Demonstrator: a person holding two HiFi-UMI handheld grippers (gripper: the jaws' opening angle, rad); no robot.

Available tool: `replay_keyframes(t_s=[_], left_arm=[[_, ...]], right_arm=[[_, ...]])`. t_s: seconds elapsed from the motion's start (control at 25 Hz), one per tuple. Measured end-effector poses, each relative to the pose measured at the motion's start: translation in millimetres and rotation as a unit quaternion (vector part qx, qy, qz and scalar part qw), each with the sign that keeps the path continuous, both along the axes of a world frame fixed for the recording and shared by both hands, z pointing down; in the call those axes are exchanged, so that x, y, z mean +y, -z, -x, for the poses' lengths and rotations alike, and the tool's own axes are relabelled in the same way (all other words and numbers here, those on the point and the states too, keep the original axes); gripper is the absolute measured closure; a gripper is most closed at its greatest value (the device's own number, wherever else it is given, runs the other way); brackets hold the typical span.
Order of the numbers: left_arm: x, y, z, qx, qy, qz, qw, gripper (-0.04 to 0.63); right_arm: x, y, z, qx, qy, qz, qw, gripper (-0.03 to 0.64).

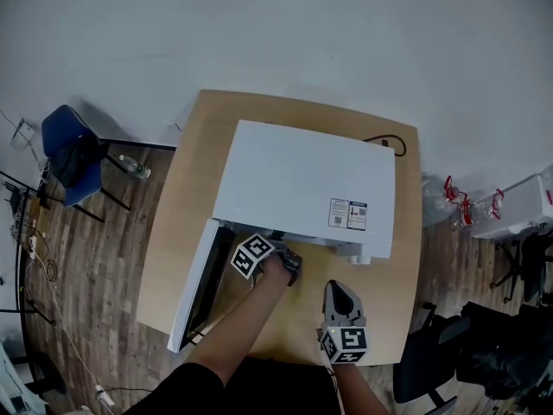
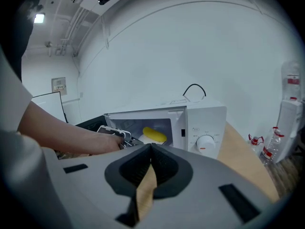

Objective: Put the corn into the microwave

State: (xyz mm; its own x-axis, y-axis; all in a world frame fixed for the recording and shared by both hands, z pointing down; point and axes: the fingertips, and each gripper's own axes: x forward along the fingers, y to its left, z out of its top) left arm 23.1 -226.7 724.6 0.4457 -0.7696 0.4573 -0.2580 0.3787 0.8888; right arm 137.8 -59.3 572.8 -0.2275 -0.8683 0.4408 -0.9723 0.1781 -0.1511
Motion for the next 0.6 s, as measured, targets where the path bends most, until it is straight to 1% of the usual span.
replay_keyframes(t_s=[0.08, 0.16, 0.24, 0.32, 0.36, 0.44, 0.48, 0.6], left_arm=[[1.9, 1.4, 3.6, 0.001, 0.006, -0.005, 1.0000, 0.516], [3.5, 2.3, 8.0, 0.006, 0.014, -0.013, 0.9998, 0.502], [5.8, 4.3, 11.9, 0.008, 0.010, -0.020, 0.9997, 0.485], [12.3, 10.0, 14.5, -0.005, -0.014, -0.031, 0.9994, 0.472], [19.7, 13.7, 15.4, -0.022, -0.032, -0.039, 0.9985, 0.471], [44.6, 20.7, 15.6, -0.060, -0.075, -0.054, 0.9939, 0.471], [60.3, 23.6, 15.5, -0.069, -0.094, -0.060, 0.9913, 0.471], [106.3, 36.7, 21.6, -0.063, -0.120, -0.075, 0.9879, 0.471]], right_arm=[[10.9, 3.7, -2.3, 0.003, -0.009, -0.003, 1.000, 0.557], [22.2, 7.7, -3.1, 0.005, -0.017, -0.005, 1.000, 0.557], [33.6, 12.0, -2.9, 0.006, -0.026, -0.009, 1.000, 0.557], [44.5, 17.5, -2.9, 0.006, -0.036, -0.014, 0.999, 0.557], [50.5, 20.5, -3.2, 0.006, -0.041, -0.017, 0.999, 0.557], [64.0, 26.5, -4.4, 0.007, -0.052, -0.023, 0.998, 0.557], [70.6, 29.9, -4.9, 0.007, -0.058, -0.026, 0.998, 0.557], [89.7, 43.5, -3.8, -0.006, -0.080, -0.036, 0.996, 0.557]])
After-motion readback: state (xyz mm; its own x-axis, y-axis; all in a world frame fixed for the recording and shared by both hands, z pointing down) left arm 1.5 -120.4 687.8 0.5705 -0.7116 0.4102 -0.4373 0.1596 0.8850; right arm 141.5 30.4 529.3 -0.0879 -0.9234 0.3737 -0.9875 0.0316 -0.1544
